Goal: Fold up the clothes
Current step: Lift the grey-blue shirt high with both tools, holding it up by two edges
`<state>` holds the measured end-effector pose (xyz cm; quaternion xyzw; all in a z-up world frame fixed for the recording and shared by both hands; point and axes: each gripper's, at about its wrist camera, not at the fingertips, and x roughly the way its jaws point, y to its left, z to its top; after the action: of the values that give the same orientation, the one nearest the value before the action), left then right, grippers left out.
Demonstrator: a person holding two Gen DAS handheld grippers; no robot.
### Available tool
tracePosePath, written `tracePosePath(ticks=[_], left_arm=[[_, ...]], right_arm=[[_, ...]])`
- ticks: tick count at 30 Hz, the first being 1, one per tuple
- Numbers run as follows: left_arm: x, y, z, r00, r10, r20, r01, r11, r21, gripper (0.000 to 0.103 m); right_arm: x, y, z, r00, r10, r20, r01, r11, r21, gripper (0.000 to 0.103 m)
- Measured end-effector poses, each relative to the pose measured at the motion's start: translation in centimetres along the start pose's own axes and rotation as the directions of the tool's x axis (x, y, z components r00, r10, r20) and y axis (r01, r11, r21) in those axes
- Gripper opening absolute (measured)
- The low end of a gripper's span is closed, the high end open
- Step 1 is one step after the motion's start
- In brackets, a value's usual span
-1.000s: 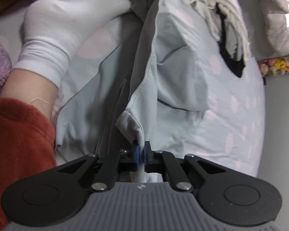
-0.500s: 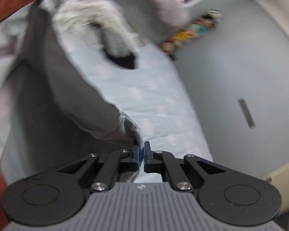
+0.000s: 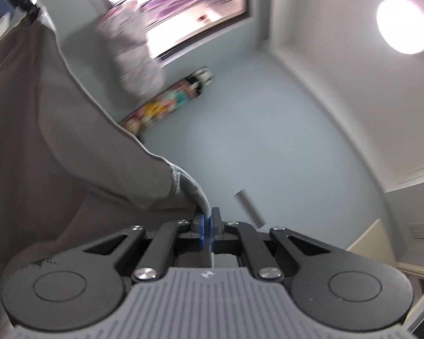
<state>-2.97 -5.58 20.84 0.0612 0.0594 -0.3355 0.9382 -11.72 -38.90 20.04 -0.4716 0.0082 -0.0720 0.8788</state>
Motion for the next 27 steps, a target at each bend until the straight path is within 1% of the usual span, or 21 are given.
tracePosePath(ticks=[2,5,10,13,16,19,21,23,24,25,27], left_arm=[[-1.4,0.2,1.9,0.997,0.008,0.075,-0.009,1.0,0.006,0.001],[-3.7,0.6,4.5,0.985,0.005,0.175,-0.004,1.0,-0.004,0.001],[-7.9,0.7,8.3,0.948,-0.02,0.316,0.02,1.0,0.003,0.001],[-10.1,0.1,9.7,0.924,-0.038,0.381,0.029,0.999,0.029,0.001],[-11.7,-1.2,10.2,0.909,-0.042,0.415,0.016,0.998,0.065,0.001],[-13.2,-2.4,10.6,0.896,-0.047,0.442,0.004,0.995,0.098,0.001],[-13.7,-3.0,10.5,0.892,-0.059,0.448,0.009,0.993,0.114,0.001],[-13.9,-3.4,10.5,0.892,-0.081,0.444,0.027,0.992,0.127,0.001],[-13.8,-3.5,10.5,0.895,-0.096,0.435,0.04,0.99,0.136,0.001],[-13.8,-3.6,10.5,0.899,-0.111,0.424,0.054,0.988,0.144,0.001],[-12.9,-3.7,10.6,0.909,-0.135,0.395,0.082,0.985,0.149,0.001]], right_arm=[[-1.4,-1.7,1.6,0.998,-0.052,0.04,0.052,0.999,-0.003,0.004],[-4.3,-4.0,3.8,0.989,-0.114,0.092,0.114,0.993,-0.005,0.004],[-8.8,-6.7,6.5,0.972,-0.176,0.154,0.177,0.984,0.007,0.004],[-11.2,-7.7,7.5,0.96,-0.209,0.185,0.202,0.978,0.055,0.004],[-13.4,-8.2,8.0,0.953,-0.228,0.198,0.216,0.973,0.078,0.004],[-15.7,-8.4,8.2,0.937,-0.269,0.221,0.255,0.963,0.09,0.004],[-17.2,-8.6,8.3,0.926,-0.296,0.235,0.279,0.955,0.104,0.004],[-19.1,-8.9,8.2,0.917,-0.317,0.24,0.297,0.947,0.12,0.004],[-19.9,-9.0,8.1,0.914,-0.325,0.241,0.302,0.945,0.127,0.004],[-20.5,-9.1,7.9,0.914,-0.329,0.238,0.304,0.943,0.134,0.004],[-20.8,-9.1,7.5,0.922,-0.322,0.216,0.295,0.944,0.149,0.004]])
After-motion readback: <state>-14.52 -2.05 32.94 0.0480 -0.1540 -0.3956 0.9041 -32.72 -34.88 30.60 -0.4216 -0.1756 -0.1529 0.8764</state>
